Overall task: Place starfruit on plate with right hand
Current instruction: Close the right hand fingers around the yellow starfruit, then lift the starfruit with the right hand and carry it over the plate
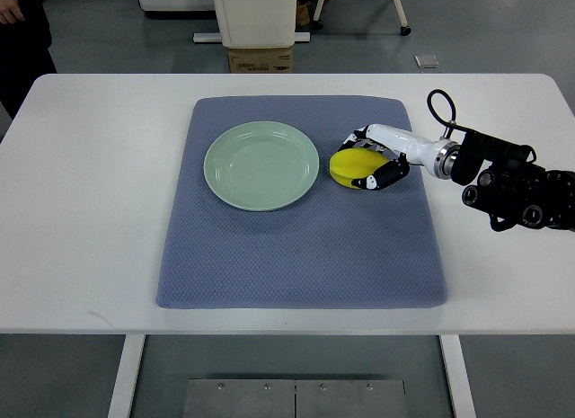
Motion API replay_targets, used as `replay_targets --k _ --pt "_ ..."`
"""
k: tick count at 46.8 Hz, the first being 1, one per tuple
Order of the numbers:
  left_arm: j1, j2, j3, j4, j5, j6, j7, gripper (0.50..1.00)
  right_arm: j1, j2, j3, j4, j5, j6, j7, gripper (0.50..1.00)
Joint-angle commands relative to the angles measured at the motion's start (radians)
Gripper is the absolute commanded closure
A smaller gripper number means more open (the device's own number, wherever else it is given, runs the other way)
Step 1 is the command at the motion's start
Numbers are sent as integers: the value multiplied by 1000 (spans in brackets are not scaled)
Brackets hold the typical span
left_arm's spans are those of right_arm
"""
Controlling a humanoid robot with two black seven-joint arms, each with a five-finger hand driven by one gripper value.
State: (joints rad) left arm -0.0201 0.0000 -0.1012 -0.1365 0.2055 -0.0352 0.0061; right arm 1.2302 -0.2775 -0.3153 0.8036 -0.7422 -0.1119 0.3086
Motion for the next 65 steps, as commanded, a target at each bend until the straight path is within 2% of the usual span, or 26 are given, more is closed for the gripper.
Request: replay_targets --k 1,21,46,58,65 --pt "0 0 0 0 0 0 0 500 8 -2 12 0 1 0 0 1000" --pt "0 0 0 0 0 0 0 500 94 3 33 9 18 3 -8 1000" --pt "0 0 0 0 0 0 0 500 224 175 33 9 113 6 -28 1000" --pt "0 0 0 0 0 0 0 500 222 278 42 2 122 3 -26 1000" --pt "0 0 0 0 0 0 0 500 207 278 44 -9 121 1 -26 1000"
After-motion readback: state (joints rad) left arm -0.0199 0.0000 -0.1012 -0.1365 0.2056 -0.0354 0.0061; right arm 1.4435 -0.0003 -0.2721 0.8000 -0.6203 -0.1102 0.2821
